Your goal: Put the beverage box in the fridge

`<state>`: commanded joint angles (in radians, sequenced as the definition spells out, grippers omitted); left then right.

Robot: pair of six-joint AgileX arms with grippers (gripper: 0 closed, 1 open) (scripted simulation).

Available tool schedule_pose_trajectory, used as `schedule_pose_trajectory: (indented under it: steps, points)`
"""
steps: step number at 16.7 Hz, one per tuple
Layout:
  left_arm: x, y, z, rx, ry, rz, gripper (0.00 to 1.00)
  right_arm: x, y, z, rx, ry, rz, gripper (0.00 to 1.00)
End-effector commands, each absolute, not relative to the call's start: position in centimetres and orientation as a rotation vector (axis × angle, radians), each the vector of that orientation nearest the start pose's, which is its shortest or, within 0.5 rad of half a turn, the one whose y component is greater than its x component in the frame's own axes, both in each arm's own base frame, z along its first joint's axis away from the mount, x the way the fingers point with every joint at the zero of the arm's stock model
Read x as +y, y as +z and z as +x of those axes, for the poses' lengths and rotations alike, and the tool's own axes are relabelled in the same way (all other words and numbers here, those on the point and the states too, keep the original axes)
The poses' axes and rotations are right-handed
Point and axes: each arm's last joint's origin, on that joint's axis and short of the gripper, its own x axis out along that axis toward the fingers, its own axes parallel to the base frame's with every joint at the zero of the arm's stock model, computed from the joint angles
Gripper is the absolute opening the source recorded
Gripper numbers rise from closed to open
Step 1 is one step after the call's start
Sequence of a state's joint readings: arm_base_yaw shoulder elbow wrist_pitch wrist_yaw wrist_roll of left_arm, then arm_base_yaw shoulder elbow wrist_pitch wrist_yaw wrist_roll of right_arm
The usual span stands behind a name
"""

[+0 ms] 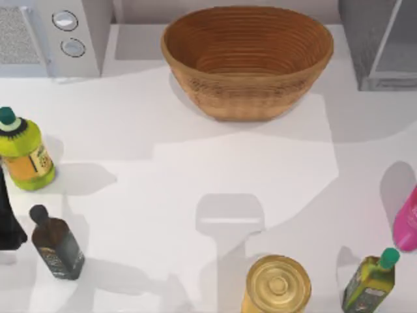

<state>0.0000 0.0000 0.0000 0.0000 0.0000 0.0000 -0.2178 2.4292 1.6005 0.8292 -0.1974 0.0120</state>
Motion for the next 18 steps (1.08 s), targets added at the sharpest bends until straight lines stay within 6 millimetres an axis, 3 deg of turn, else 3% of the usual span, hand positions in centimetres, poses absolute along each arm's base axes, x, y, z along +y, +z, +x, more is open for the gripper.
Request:
schedule_pose_trajectory:
  steps: [4, 17, 18]
  points:
    - [-0.12, 16.00, 10.57, 0.000, 0.000, 0.000, 1.00, -10.28, 12.99, 52.46, 0.008, 0.006, 0.004, 0.00]
    - [-0.12, 16.00, 10.57, 0.000, 0.000, 0.000, 1.00, -10.28, 12.99, 52.46, 0.008, 0.006, 0.004, 0.98]
    - [-0.12, 16.00, 10.57, 0.000, 0.000, 0.000, 1.00, -10.28, 12.99, 52.46, 0.008, 0.006, 0.004, 1.00]
